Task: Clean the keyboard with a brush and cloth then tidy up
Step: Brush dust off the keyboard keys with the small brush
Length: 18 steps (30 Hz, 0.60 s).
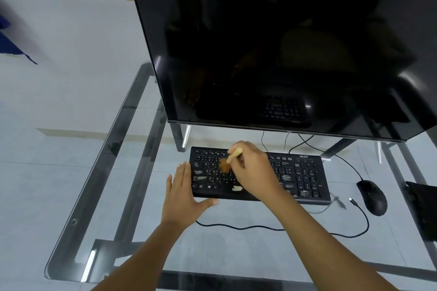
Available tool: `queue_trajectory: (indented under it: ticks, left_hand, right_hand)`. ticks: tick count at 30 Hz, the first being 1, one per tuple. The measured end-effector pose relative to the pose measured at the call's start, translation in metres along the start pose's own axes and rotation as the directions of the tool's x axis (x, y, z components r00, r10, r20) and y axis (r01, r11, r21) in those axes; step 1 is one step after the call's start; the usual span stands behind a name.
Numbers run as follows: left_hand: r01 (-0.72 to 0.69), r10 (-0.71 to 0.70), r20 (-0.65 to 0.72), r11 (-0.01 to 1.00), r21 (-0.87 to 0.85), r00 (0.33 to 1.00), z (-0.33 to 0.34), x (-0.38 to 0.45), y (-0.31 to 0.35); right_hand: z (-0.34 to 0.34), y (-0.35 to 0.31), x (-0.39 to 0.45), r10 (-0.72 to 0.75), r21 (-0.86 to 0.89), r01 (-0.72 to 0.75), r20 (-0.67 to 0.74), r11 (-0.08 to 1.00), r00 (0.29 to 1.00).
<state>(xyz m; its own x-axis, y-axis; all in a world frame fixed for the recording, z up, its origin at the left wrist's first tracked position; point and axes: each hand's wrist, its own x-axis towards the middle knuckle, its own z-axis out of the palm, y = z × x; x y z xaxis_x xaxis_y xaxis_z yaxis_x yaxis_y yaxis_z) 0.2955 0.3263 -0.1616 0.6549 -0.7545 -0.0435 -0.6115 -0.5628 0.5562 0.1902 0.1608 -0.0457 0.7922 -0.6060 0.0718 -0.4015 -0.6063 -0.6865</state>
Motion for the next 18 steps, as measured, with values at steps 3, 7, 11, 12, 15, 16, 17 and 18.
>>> queue_trajectory:
  ticks: [3,7,11,12,15,16,17,18]
  left_hand:
    - [-0.024,0.027,-0.035,0.997,0.076,0.999,-0.001,0.000,0.005]
    - [-0.098,0.107,-0.066,0.987,0.127,0.992,0.000,0.005,0.017]
    - [-0.113,0.134,-0.110,0.977,0.178,0.985,0.000,0.018,0.032]
    - [-0.121,0.144,-0.108,0.974,0.191,0.984,0.000,0.020,0.035]
    - [-0.166,0.187,-0.074,0.961,0.221,0.980,0.000,0.026,0.044]
    - [-0.181,0.200,-0.061,0.955,0.235,0.978,0.001,0.028,0.048]
    - [-0.191,0.210,-0.049,0.948,0.254,0.976,0.002,0.030,0.050]
    - [-0.196,0.214,-0.035,0.941,0.274,0.976,0.003,0.031,0.052]
  right_hand:
    - [-0.005,0.003,0.002,0.124,0.145,-0.131,0.056,0.981,0.991]
    - [-0.010,0.013,0.009,0.078,0.038,-0.077,-0.033,0.996,0.996]
    - [-0.021,0.012,0.017,0.185,0.202,-0.187,0.029,0.961,0.982]
    - [-0.022,0.011,0.016,0.198,0.182,-0.219,0.128,0.959,0.972]
    - [-0.024,0.017,0.017,0.145,-0.003,-0.145,0.040,0.989,0.989]
    - [-0.027,0.018,0.018,0.142,0.019,-0.141,-0.041,0.990,0.989]
    - [-0.029,0.020,0.018,0.154,0.065,-0.150,-0.071,0.987,0.986]
    - [-0.032,0.019,0.019,0.187,0.136,-0.179,-0.048,0.974,0.981]
